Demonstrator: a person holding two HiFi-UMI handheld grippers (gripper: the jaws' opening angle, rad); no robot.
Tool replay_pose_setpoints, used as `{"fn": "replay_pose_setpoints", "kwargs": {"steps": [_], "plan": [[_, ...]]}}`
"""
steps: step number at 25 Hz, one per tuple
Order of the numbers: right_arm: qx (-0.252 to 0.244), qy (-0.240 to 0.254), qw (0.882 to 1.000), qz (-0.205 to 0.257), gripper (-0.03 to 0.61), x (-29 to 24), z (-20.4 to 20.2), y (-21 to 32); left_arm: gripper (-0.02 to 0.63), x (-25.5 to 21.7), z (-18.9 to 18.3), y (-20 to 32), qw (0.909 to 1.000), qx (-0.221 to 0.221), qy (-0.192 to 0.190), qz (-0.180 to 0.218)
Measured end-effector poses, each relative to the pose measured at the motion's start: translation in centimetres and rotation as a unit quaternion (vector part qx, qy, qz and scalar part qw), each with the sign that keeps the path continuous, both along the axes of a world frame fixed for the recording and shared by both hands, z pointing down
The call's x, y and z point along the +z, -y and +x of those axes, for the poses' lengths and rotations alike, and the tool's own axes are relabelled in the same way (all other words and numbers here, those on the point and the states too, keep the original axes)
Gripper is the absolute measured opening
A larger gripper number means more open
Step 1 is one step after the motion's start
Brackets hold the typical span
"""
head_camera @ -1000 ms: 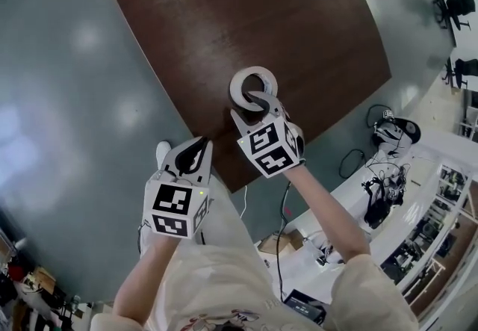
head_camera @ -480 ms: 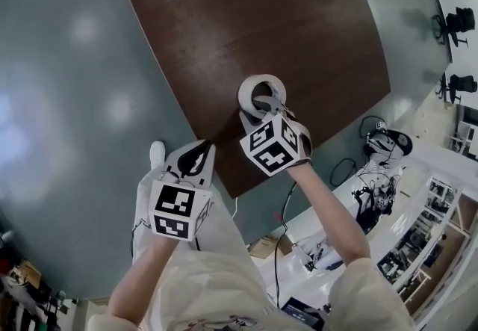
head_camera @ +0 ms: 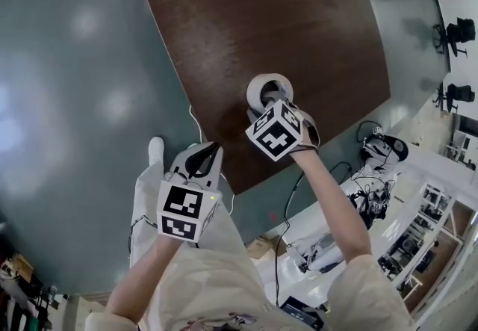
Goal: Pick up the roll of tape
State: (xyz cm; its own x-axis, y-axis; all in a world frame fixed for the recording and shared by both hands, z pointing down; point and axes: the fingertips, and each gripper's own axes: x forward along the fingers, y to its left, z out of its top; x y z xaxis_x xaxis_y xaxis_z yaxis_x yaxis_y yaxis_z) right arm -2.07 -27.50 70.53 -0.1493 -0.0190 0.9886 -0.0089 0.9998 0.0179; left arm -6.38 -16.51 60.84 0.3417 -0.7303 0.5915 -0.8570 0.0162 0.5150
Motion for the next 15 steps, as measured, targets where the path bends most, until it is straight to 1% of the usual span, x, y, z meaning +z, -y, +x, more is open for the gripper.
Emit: {"fn": "replay_pose_setpoints", "kwargs": {"steps": [3,5,10,15], "plan": [[0.001,-0.002,1.0,-0.01,0.115,0.3,-0.6,-0.1,0.008,0.1,-0.9,-0.6,1.0,-0.004,0.001,0.002],[0.001,0.001,1.0,-0.008,0.114,0.1,-0.7,-0.3,0.008,-0.1,-1.0,-1.0,1.0,-0.006,0.001,0.002],[0.008,0.018,1.0,0.019,0.11,0.2,-0.6,-0.2,0.008,-0.3,-1.4,-1.4,0.9999,-0.01,0.006,0.008],[0.04,0.062,0.996,0.048,0.104,-1.0,-0.6,-0.6,0.008,-1.5,-2.0,-2.3,0.9996,-0.012,0.018,0.016]]}}
